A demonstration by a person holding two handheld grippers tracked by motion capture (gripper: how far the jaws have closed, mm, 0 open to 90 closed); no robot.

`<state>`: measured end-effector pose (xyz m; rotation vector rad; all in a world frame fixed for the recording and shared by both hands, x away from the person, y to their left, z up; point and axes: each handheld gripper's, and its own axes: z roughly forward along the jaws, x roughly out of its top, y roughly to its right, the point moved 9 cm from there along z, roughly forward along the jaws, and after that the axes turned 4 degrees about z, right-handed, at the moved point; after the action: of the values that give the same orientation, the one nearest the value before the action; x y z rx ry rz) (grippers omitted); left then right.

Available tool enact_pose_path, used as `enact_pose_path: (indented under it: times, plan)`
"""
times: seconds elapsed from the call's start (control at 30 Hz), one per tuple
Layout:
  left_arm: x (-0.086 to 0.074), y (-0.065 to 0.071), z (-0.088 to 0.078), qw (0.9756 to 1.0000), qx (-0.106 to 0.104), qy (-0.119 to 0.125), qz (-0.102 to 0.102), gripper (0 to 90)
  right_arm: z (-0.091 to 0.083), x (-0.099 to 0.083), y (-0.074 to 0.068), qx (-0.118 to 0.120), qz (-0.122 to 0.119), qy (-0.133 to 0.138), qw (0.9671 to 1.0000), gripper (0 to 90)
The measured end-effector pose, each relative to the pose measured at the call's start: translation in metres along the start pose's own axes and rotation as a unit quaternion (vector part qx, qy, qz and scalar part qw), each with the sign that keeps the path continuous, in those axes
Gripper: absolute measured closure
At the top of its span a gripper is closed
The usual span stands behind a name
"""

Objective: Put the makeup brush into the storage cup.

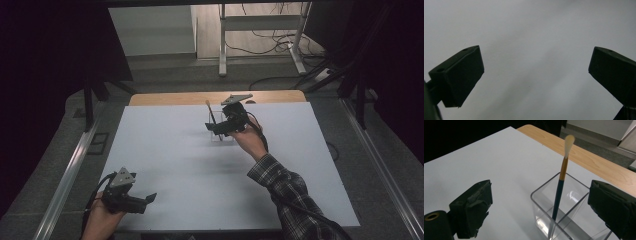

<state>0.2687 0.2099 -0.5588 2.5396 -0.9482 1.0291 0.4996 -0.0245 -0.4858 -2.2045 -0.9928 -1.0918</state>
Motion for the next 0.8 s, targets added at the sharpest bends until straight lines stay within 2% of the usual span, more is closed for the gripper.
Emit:
enact_pose_path:
  times: [0.37, 0.8]
  plan:
    - [0.000, 0.000, 0.000, 1.0000, -0.001, 0.000, 0.000, 0.5, -0.009, -0.007, -0.009, 0.008, -0.011, -0.009, 0.9999, 3.8]
    - [0.000, 0.000, 0.000, 1.0000, -0.001, -0.001, 0.001, 0.4, -0.014, -0.017, -0.015, 0.018, -0.014, -0.020, 0.9995, 1.7]
